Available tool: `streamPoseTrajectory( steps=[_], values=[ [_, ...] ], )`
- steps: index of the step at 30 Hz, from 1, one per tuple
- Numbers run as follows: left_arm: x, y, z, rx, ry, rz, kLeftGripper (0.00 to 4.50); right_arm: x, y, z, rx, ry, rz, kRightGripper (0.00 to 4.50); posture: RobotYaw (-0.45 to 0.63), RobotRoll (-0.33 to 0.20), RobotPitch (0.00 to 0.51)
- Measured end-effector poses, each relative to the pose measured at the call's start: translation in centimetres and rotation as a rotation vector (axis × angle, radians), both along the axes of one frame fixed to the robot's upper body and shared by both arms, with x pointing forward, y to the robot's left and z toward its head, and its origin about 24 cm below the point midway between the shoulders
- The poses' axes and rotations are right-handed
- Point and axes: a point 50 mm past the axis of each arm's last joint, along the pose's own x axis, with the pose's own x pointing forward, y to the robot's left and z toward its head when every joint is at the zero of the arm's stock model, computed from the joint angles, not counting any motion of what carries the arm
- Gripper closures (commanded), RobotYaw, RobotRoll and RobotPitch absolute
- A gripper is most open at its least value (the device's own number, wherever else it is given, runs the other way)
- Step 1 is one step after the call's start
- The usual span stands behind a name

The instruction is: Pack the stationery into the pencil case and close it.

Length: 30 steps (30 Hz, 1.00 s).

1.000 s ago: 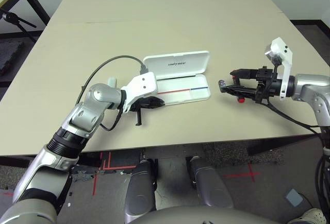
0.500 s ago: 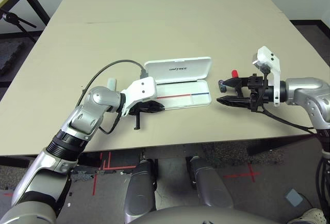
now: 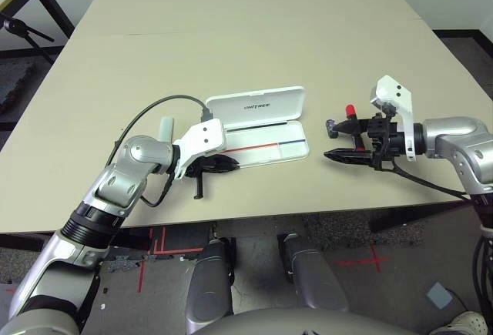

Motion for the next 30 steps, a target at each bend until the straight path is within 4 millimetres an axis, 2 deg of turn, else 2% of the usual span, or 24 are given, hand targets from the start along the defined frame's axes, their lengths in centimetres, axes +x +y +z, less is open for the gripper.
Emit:
streamPoseTrajectory(
  steps=[4, 7, 14, 21, 23, 27, 30],
  values=[
    [0.0, 0.0, 0.1, 0.001, -0.008, -0.004, 1.13, 0.0, 0.0, 0.0, 0.000, -0.001, 0.000, 0.00, -0.14, 0.000, 0.160],
    [-0.2, 0.0, 0.9, 0.008, -0.038, -0.018, 0.01, 0.0, 0.0, 0.0, 0.000, -0.001, 0.000, 0.00, -0.15, 0.000, 0.155],
    [-0.9, -0.3, 5.3, -0.092, -0.122, -0.054, 0.01, 0.1, -0.1, 0.2, 0.014, -0.012, -0.010, 0.00, -0.16, 0.000, 0.147],
    [-1.2, -0.4, 6.6, -0.163, -0.123, -0.054, 0.01, 0.2, -0.8, 1.6, 0.076, -0.061, -0.103, 0.00, -0.16, 0.000, 0.147],
    [-1.3, -0.4, 6.6, -0.170, -0.119, -0.054, 0.01, 0.5, -1.6, 2.2, 0.092, -0.091, -0.209, 0.00, -0.17, 0.000, 0.147],
    [-1.3, -0.4, 6.6, -0.172, -0.118, -0.052, 0.01, 1.5, -3.3, 4.6, 0.127, -0.173, -0.423, 0.00, -0.18, 0.000, 0.148],
    [-1.2, -0.5, 6.7, -0.172, -0.120, -0.053, 0.01, 2.2, -4.5, 5.3, 0.111, -0.169, -0.578, 0.00, -0.18, 0.000, 0.149]
  ],
)
